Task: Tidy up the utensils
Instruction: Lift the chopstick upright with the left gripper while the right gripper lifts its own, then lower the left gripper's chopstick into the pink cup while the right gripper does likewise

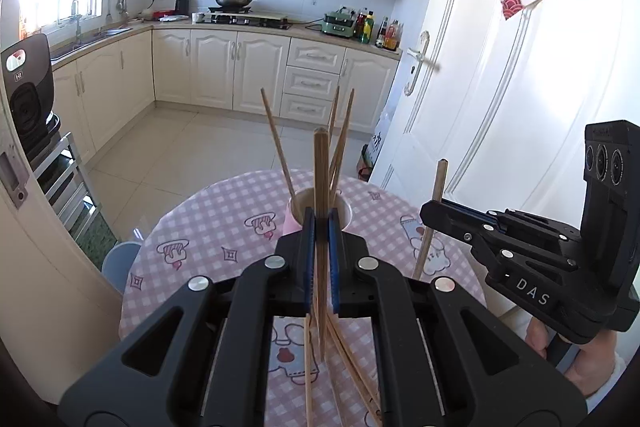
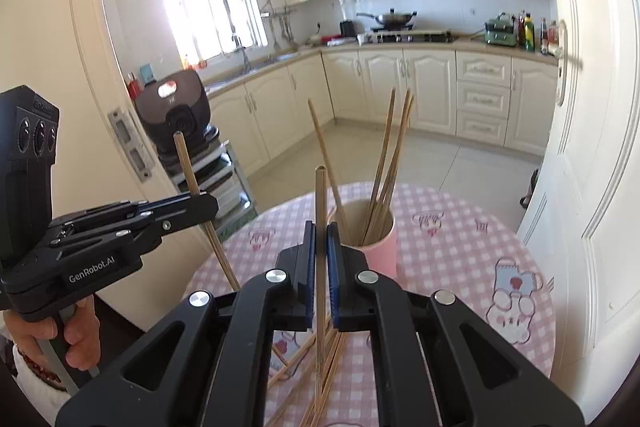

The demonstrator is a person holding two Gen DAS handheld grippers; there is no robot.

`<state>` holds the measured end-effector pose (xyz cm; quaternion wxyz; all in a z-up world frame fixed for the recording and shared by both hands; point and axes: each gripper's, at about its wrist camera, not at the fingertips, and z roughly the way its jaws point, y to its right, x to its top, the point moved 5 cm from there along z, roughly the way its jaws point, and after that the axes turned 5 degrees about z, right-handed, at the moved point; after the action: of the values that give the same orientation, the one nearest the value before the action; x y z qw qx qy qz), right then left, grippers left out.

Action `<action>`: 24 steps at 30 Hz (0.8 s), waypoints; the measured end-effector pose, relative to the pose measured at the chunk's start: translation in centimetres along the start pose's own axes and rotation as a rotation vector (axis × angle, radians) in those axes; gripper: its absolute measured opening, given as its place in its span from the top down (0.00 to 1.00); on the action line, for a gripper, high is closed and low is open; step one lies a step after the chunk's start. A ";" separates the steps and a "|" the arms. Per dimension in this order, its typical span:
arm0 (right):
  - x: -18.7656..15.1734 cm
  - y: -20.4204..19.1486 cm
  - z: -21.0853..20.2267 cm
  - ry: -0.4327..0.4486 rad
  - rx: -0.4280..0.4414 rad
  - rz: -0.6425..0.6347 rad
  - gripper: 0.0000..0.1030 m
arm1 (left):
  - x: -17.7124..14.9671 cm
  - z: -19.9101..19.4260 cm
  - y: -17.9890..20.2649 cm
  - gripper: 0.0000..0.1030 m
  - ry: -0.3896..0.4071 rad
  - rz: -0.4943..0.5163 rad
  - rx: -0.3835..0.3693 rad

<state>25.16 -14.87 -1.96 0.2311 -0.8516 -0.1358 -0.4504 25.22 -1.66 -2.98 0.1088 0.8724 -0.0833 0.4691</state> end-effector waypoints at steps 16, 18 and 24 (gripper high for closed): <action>7.8 0.4 -1.6 0.342 -0.070 -0.003 0.96 | 8.1 0.0 -0.5 0.94 0.264 -0.025 0.077; 8.2 0.7 -1.3 0.376 -0.074 0.007 0.96 | 8.7 0.5 -0.8 0.94 0.292 -0.036 0.090; 8.1 1.5 -0.3 0.436 -0.095 0.007 0.96 | 8.6 1.8 -1.6 0.94 0.371 -0.035 0.118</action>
<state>30.10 -16.12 4.53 0.2161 -0.7445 -0.0580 -0.6290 31.71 -0.93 3.07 0.0792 0.7771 -0.0190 0.6241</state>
